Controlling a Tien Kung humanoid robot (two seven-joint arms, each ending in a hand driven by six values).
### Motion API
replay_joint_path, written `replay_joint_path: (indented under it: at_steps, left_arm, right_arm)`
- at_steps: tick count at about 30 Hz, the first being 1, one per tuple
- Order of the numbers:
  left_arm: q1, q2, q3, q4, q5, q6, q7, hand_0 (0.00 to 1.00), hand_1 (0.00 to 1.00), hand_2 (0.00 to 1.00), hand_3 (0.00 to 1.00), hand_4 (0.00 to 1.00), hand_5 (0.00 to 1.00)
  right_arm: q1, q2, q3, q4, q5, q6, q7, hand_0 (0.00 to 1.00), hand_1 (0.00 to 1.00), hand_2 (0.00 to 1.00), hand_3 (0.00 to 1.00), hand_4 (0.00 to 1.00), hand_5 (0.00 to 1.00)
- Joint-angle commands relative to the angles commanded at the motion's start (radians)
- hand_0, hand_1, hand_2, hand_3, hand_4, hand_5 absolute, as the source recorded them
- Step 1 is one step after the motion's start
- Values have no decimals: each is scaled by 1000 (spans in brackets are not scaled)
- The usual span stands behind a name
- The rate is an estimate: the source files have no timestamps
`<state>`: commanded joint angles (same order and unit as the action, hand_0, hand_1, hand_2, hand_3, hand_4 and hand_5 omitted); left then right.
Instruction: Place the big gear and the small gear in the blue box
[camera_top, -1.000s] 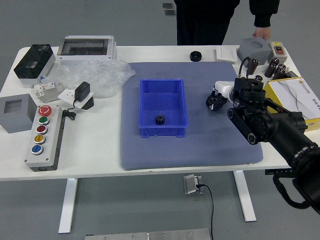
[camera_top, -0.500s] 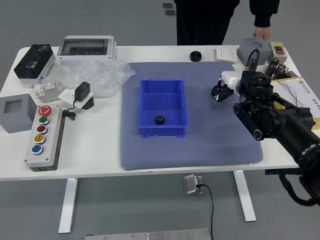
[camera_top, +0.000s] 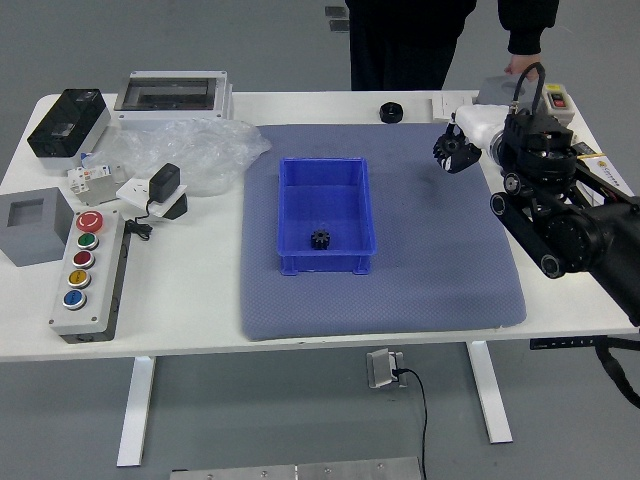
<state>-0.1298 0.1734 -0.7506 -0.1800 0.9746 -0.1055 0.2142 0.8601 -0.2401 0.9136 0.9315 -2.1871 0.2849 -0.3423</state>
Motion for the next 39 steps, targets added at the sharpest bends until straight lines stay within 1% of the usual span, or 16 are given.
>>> replay_joint_path:
  at_steps: [4,5,6,9,10,13,16,17,22,23,28,29,34,35,39]
  left_arm:
    - [0,0,1,0,-1,0,0,821,828,826,808,536,119]
    - [0,-1,2,0,-1,0,0,821,828,826,808,536,119]
    - [0,-1,3,0,-1,0,0,821,828,826,808,535,120]
    - [0,-1,4,0,0,-1,1,821,828,826,808,535,120]
    - [0,-1,5,0,1,-1,2,821,828,826,808,535,120]
    - [2,-2,6,0,2,-2,3,821,829,826,806,534,120]
    - [3,-3,8,0,4,-2,4,821,829,826,806,534,120]
    - [3,-4,9,0,4,-2,4,821,828,826,807,534,120]
    - [-1,-4,11,0,6,-3,3,821,828,826,807,534,120]
    - [-1,-4,11,0,6,-3,4,821,828,826,807,534,121]
    - [0,-4,10,0,9,-3,4,821,828,826,807,534,121]
    - [0,-4,11,0,9,-3,5,821,828,826,807,534,121]
    - [0,-5,11,0,10,-4,5,821,828,826,807,534,121]
    - [-1,-5,11,0,10,-4,4,820,829,826,807,534,121]
    - [-1,-5,11,0,9,-4,4,820,829,826,807,534,121]
  right_arm:
    - [-8,15,-12,116,6,8,-5,548,443,490,570,587,185]
    - [-11,25,-17,147,8,9,-6,548,443,490,570,587,185]
    - [-13,32,-20,171,9,10,-7,551,444,490,576,564,197]
    - [-20,61,-37,240,12,10,-6,551,444,490,576,564,197]
    - [-24,77,-45,271,13,9,-6,551,444,490,576,564,197]
    - [-35,109,-59,308,18,4,-5,555,446,490,577,564,194]
    - [-51,140,-76,318,29,-1,-3,555,446,490,577,564,194]
    - [-55,148,-82,318,35,-2,-2,551,453,500,610,540,230]
    - [-70,165,-97,304,70,22,-1,551,453,500,610,540,230]
    - [-71,166,-97,300,75,26,-1,584,535,593,775,761,406]
    - [-75,166,-92,283,97,46,3,584,535,593,775,761,406]
    - [-75,166,-90,280,99,50,4,638,602,710,938,823,450]
    - [-72,163,-79,268,103,74,11,638,602,710,938,823,450]
    - [-71,163,-77,267,102,77,12,727,687,821,998,883,497]
    - [-68,154,-70,272,98,90,9,727,687,821,998,883,497]
